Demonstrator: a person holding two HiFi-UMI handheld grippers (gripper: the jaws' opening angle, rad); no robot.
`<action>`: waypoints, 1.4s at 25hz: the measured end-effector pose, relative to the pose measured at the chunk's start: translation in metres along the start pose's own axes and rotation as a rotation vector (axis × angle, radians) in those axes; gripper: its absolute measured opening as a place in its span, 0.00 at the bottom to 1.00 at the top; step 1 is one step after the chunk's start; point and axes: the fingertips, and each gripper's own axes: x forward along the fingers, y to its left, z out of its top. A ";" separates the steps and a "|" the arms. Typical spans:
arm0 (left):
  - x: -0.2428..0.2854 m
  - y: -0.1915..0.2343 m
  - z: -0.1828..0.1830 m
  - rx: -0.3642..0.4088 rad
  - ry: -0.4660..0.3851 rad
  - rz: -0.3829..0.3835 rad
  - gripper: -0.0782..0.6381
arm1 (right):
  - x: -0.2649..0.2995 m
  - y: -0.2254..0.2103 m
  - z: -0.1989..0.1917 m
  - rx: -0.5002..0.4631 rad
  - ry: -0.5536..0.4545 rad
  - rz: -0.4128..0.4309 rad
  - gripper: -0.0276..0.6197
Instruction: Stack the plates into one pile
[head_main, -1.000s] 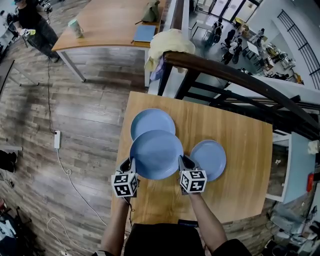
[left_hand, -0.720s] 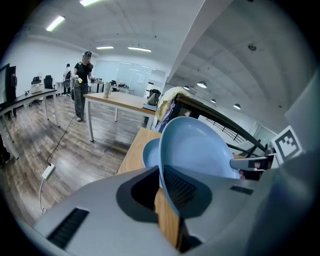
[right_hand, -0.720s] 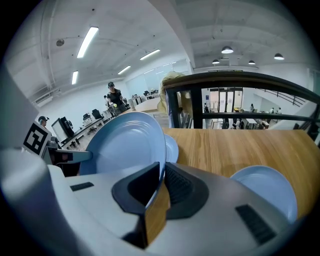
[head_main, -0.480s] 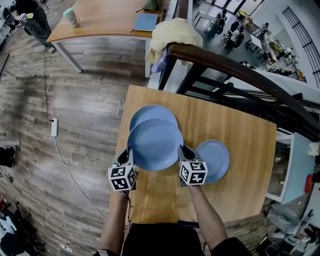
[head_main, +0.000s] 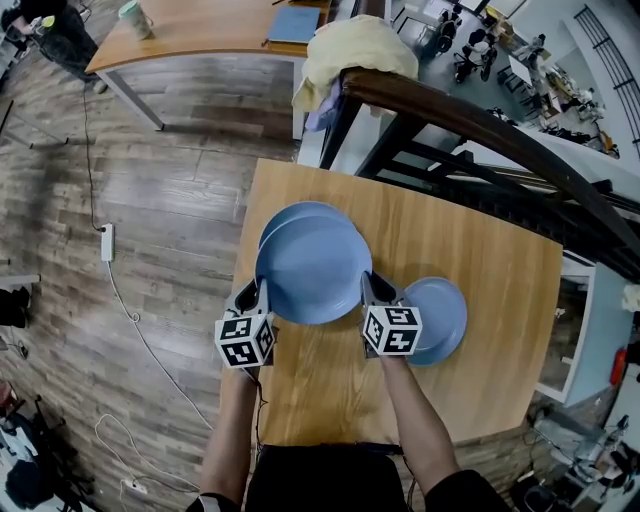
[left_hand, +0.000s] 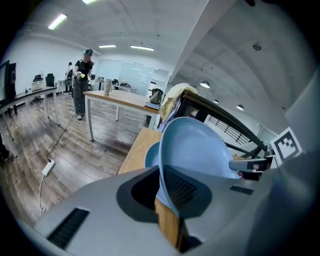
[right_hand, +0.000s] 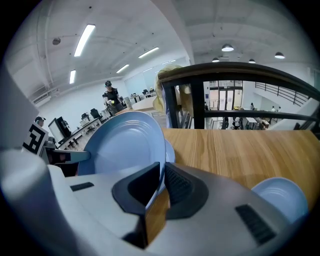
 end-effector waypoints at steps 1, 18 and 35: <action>0.002 0.001 0.002 0.000 -0.001 0.000 0.17 | 0.003 0.000 0.002 -0.002 0.000 0.001 0.12; 0.029 0.011 -0.003 -0.042 0.032 0.003 0.17 | 0.031 -0.007 0.005 0.008 0.013 0.008 0.12; 0.043 0.018 -0.021 0.012 0.144 0.047 0.18 | 0.050 -0.014 -0.019 -0.014 0.091 0.003 0.12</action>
